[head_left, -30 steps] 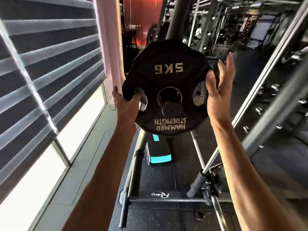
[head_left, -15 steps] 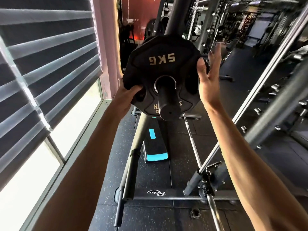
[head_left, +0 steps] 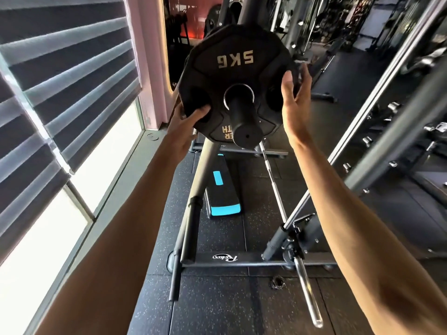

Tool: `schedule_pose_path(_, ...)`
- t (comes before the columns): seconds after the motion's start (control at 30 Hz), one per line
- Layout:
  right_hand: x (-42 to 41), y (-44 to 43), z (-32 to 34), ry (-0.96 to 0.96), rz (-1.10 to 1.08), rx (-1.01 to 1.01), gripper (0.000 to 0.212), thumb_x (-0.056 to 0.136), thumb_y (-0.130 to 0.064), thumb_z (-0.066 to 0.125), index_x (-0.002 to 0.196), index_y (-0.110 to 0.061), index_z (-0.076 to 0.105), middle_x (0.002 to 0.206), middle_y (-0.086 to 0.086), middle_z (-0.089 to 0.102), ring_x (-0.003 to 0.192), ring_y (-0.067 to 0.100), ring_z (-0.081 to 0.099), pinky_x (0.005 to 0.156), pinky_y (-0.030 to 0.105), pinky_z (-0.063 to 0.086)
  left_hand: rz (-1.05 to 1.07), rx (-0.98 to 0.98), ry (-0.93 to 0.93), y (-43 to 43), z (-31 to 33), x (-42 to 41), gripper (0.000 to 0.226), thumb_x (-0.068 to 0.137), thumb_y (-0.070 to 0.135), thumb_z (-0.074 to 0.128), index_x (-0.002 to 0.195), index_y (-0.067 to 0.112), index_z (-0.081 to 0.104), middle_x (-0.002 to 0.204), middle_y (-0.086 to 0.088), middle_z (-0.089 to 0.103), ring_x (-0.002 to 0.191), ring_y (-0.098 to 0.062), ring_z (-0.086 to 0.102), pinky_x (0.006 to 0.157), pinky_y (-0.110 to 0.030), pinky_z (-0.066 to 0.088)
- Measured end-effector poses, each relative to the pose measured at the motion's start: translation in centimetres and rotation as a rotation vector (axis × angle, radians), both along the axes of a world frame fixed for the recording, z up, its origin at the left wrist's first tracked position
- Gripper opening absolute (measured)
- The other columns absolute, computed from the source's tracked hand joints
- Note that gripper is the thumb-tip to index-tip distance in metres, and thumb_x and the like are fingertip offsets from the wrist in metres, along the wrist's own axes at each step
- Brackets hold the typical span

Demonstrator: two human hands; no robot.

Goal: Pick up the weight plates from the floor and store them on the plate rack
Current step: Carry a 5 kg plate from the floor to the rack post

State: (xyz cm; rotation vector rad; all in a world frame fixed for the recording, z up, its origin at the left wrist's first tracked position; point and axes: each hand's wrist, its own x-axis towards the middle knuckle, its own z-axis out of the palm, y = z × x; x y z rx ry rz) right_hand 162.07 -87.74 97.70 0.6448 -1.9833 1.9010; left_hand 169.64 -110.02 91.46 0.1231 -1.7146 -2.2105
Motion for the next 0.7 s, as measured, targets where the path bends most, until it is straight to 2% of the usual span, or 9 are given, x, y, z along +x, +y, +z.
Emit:
schedule_pose_path(0.07,1.2,0.4,-1.9,-0.019,-0.028,0.013,0.062,0.101,-0.044,0.045,0.152,-0.014,0.026,0.154,-0.003,0.038,0.139,0.002,0.036,0.116,0.022,0.028,-0.007,0.034,-0.027,0.8,-1.7,1.6,0.078,0.078,0.05,0.075,0.143,0.022,0.042,0.139,0.0,0.056,0.13,-0.02,0.053,0.108,-0.053,0.039)
schedule_pose_path(0.13,2.6,1.2,-4.4,-0.051,-0.069,0.031,0.051,0.103,-0.041,0.041,0.146,-0.015,0.032,0.145,-0.011,0.044,0.127,-0.009,0.042,0.106,0.011,0.032,0.012,0.051,-0.049,1.9,-4.3,3.5,0.1,0.067,0.074,0.069,0.147,0.023,0.038,0.142,-0.006,0.053,0.129,-0.023,0.055,0.104,-0.049,0.046)
schedule_pose_path(0.17,3.3,1.7,-6.0,-0.079,-0.086,0.045,0.046,0.104,-0.04,0.039,0.143,-0.016,0.033,0.141,-0.014,0.044,0.122,-0.014,0.042,0.099,0.004,0.033,0.027,0.075,-0.059,2.6,-6.1,4.2,0.102,0.068,0.078,0.063,0.149,0.023,0.035,0.142,-0.009,0.053,0.126,-0.025,0.057,0.102,-0.046,0.049)
schedule_pose_path(0.23,5.0,3.0,-9.7,-0.151,-0.11,0.106,0.047,0.105,-0.038,0.038,0.145,-0.014,0.035,0.146,-0.006,0.044,0.122,-0.009,0.043,0.09,-0.002,0.033,0.087,0.154,-0.144,4.4,-10.0,5.0,0.081,0.086,0.071,0.049,0.148,0.019,0.038,0.132,-0.014,0.061,0.114,-0.027,0.066,0.098,-0.046,0.052)
schedule_pose_path(0.3,6.4,4.8,-13.9,-0.237,-0.129,0.203,0.052,0.103,-0.046,0.038,0.143,-0.012,0.042,0.146,0.002,0.049,0.124,0.0,0.048,0.095,0.005,0.038,0.175,0.177,-0.338,6.9,-13.6,5.4,0.061,0.099,0.056,0.04,0.138,0.01,0.048,0.115,-0.012,0.068,0.093,-0.024,0.07,0.085,-0.041,0.055)
schedule_pose_path(0.37,7.7,7.1,-18.2,-0.345,-0.154,0.351,0.056,0.099,-0.052,0.041,0.133,-0.009,0.054,0.132,0.006,0.062,0.119,0.013,0.059,0.094,0.016,0.041,0.158,0.077,-0.557,10.2,-16.9,5.9,0.045,0.103,0.042,0.041,0.129,0.006,0.052,0.099,-0.007,0.066,0.078,-0.017,0.064,0.072,-0.033,0.05)
schedule_pose_path(0.47,9.7,12.2,-24.2,-0.55,-0.123,0.557,0.043,0.1,-0.042,0.051,0.12,-0.006,0.064,0.116,0.009,0.071,0.109,0.021,0.066,0.091,0.023,0.045,0.024,-0.113,-0.797,15.4,-22.0,6.5,0.024,0.102,0.025,0.047,0.111,0.007,0.06,0.08,-0.006,0.064,0.064,-0.019,0.061,0.064,-0.031,0.049)
schedule_pose_path(0.6,12.6,20.5,-31.2,-0.744,-0.096,0.699,0.034,0.091,-0.037,0.055,0.092,-0.007,0.071,0.093,0.016,0.074,0.092,0.029,0.069,0.089,0.042,0.053,-0.206,-0.389,-0.986,24.1,-26.5,6.9,0.026,0.098,0.02,0.048,0.079,0.008,0.06,0.078,-0.011,0.067,0.063,-0.026,0.064,0.071,-0.038,0.055)
schedule_pose_path(0.7,14.5,27.9,-35.7,-0.888,-0.111,0.746,0.031,0.087,-0.037,0.052,0.079,-0.01,0.066,0.084,0.016,0.073,0.084,0.035,0.07,0.08,0.049,0.056,-0.419,-0.615,-1.046,31.6,-28.7,7.1,0.028,0.1,0.025,0.045,0.077,0.011,0.055,0.074,-0.007,0.065,0.054,-0.018,0.063,0.056,-0.026,0.049)
